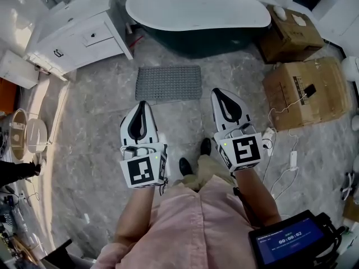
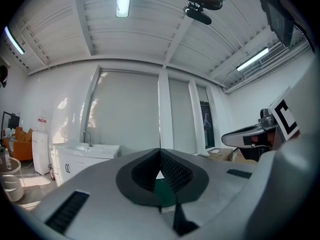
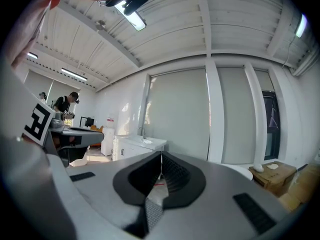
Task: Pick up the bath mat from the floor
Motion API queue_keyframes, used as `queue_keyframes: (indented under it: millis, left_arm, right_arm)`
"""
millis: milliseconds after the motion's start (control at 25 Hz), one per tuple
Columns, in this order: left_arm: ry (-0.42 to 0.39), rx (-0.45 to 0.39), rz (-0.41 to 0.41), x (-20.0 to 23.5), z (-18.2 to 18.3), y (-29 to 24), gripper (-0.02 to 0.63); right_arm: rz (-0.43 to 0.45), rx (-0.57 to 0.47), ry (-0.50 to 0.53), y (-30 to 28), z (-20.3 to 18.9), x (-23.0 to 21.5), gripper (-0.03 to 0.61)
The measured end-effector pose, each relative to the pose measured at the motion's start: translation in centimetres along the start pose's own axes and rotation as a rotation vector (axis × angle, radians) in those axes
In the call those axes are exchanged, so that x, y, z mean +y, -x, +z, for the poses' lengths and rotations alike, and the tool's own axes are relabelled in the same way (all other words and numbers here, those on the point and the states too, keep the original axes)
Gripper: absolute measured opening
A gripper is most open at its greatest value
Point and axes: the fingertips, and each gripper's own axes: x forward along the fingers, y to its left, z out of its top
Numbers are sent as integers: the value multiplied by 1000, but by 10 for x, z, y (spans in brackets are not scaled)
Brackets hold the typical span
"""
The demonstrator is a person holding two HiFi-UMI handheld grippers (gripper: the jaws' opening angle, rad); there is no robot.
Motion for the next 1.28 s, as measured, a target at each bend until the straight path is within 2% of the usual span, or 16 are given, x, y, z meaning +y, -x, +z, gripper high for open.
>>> queue_keyframes:
  millis: [400,640,840,1080,1280]
  left_arm:
    - [-18,2,3,-1,-3,-20,25]
    - [-29,35,0,-15,-12,-32,25]
    - [-46,55,7,-23,-14,-58,25]
    - [-83,70,17,-61,-10,-121,25]
    - [-102,55,26,-48,4,-126,25]
  right_arm:
    - [17,-34,28,-20,5,-7,18]
    - [35,-21,11,-26,-7,-22,18]
    - [40,-21,-12,-42,-12,-45,18]
    - [58,-29,-48,-70,-24,-113,18]
    - [61,-53,-55,-81,-12,-109,18]
